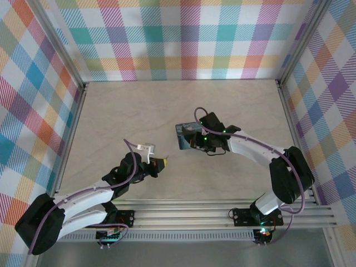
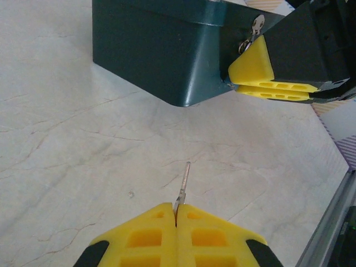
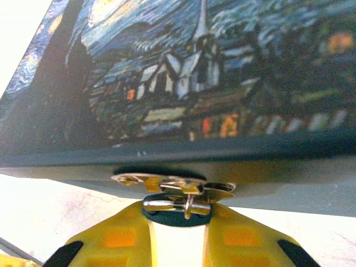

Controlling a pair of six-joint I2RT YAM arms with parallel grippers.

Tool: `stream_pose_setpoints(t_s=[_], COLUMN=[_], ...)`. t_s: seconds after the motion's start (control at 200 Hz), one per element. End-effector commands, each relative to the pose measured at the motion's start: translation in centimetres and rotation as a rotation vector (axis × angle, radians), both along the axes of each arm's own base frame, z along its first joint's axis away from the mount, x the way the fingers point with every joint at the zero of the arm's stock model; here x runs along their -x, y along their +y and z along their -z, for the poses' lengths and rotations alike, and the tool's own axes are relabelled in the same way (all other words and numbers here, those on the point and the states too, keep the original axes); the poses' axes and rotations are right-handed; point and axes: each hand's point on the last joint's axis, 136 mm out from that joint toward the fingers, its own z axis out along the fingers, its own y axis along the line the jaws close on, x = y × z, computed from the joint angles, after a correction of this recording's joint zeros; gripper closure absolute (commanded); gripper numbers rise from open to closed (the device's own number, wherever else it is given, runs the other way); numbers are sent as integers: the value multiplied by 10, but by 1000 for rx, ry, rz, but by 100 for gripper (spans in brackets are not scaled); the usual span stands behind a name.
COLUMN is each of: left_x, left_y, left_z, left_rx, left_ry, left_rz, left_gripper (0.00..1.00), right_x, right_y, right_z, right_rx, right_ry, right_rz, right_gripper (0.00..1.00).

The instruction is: Unlock a padlock with a key

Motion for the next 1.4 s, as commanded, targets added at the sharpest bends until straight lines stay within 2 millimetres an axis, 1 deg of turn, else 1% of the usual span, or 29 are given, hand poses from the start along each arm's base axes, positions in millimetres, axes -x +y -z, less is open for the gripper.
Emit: stream_pose_setpoints(t_s=[0.0,0.11,0.31,0.43,0.525,0.62,0.875,1.005,1.135,1.24,1.395], left_x=[-9,-13,-17,-20,-23,-27,-39,-44,-51,-56,-60], left_y=[-14,-28,-59,-70,-79,-88,-100,-103,-109,-109,-108], left_z=[-28,-34,-45,-44,-40,-40,-42,-38,-33,-30,-32], left_rx=[73,119,207,242,259,291,330,335,341,346,356], left_ry=[-62,-68,-112,-123,-91,-77,-78,-73,-51,-42,-49], left_rz=[34,72,167,195,217,234,222,213,205,187,189], left_gripper=[100,100,100,100,100,100,100,100,100,100,100], right_x=[1,2,2,1,0,-1,-5,-9,-11,-10,-10], right_y=[-2,-1,0,-1,-2,-3,0,1,0,0,0], right_z=[-26,-34,-38,-45,-48,-50,-55,-58,-57,-55,-53], right_rx=[-31,-35,-73,-95,-114,-125,-154,-167,-173,-173,-178], right_ry=[13,27,62,76,97,112,137,145,159,168,177], right_rz=[43,42,63,74,83,86,91,90,91,94,96], right_gripper=[100,100,100,100,100,100,100,100,100,100,100])
